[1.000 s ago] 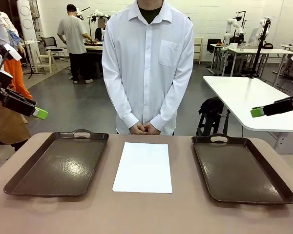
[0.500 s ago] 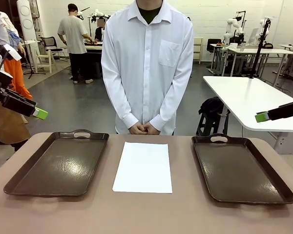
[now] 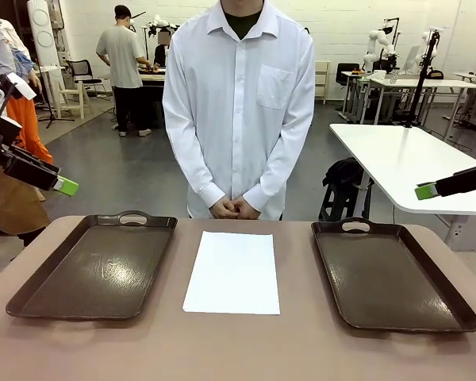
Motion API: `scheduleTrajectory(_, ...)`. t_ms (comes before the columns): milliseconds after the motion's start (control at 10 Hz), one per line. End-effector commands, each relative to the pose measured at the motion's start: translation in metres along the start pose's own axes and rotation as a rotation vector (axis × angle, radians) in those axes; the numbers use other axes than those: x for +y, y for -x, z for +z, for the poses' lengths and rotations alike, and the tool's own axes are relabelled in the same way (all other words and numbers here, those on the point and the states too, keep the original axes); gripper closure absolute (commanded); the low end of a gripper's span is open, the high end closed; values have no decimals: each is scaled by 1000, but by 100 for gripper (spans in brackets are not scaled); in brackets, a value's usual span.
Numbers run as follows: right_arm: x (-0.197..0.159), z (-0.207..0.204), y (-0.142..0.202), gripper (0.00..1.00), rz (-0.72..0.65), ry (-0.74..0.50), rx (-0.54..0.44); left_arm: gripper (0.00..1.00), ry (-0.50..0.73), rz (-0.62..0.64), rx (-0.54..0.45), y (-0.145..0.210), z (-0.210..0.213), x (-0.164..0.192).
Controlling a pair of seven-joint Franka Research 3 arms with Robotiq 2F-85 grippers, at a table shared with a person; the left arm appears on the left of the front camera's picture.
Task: Sort the A4 documents.
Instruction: Receive the A4 Paper.
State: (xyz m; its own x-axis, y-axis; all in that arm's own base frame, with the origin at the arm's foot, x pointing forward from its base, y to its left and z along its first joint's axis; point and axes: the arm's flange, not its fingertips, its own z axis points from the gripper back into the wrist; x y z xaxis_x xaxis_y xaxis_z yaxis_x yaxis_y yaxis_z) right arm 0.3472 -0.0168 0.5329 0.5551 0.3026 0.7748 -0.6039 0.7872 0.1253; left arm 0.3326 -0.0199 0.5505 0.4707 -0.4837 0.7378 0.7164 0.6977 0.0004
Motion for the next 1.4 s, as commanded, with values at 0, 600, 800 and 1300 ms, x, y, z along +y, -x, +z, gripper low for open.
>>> scheduleTrajectory(0,-1,-1,0,0,-3,-7,-5,0,-2,-2,-6,0,1,1)
scheduleTrajectory(600,-1,-1,0,0,-3,-7,-5,0,-2,-2,-6,0,1,1)
scheduleTrajectory(800,-1,-1,0,0,-3,-7,-5,0,-2,-2,-6,0,1,1)
scheduleTrajectory(1300,-1,-1,0,0,-3,-7,-5,0,-2,-2,-6,0,1,1)
